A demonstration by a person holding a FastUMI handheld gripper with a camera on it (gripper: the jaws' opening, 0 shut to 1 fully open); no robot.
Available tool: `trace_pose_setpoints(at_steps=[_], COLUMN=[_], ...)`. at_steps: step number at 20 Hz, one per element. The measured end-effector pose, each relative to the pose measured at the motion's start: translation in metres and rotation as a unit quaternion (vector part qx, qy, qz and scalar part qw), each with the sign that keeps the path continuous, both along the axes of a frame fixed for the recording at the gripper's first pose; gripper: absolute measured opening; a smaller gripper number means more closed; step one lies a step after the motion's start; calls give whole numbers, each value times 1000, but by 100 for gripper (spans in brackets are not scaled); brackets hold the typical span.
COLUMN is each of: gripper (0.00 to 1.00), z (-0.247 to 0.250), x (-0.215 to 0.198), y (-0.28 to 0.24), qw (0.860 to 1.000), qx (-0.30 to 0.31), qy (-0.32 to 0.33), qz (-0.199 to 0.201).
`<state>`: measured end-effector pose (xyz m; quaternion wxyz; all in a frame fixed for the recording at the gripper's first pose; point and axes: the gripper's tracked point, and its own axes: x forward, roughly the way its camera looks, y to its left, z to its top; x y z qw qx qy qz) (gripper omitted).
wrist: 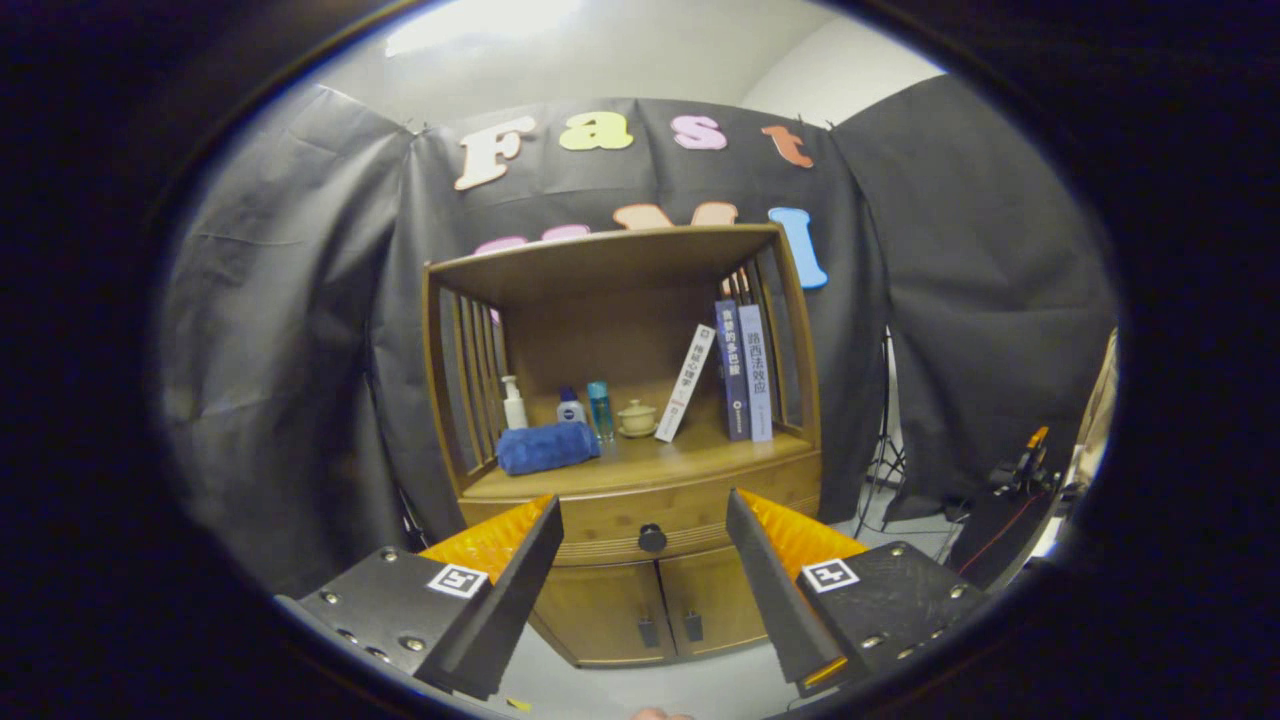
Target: Pull open the drawer, take out the items inside it, and place them on the countertop above the cabinet.
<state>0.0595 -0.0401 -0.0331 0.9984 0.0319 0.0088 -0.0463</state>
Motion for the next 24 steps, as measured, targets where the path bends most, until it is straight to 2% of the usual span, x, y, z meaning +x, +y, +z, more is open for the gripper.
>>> trace_pose_setpoints(at_steps=[12, 14, 17, 19, 21, 24], gripper=[99, 99, 66, 70, 43, 40], z=[-134, -150, -166, -168, -175, -171], x=[159, 180, 209, 224, 233, 231], y=[-1, -11, -6, -5, -9, -8], qw=[996, 995, 994, 995, 994, 996], qx=[-21, -22, -12, -12, -10, -18], qy=[87, 95, 108, 101, 110, 85], qz=[27, 10, 22, 20, -1, -9])
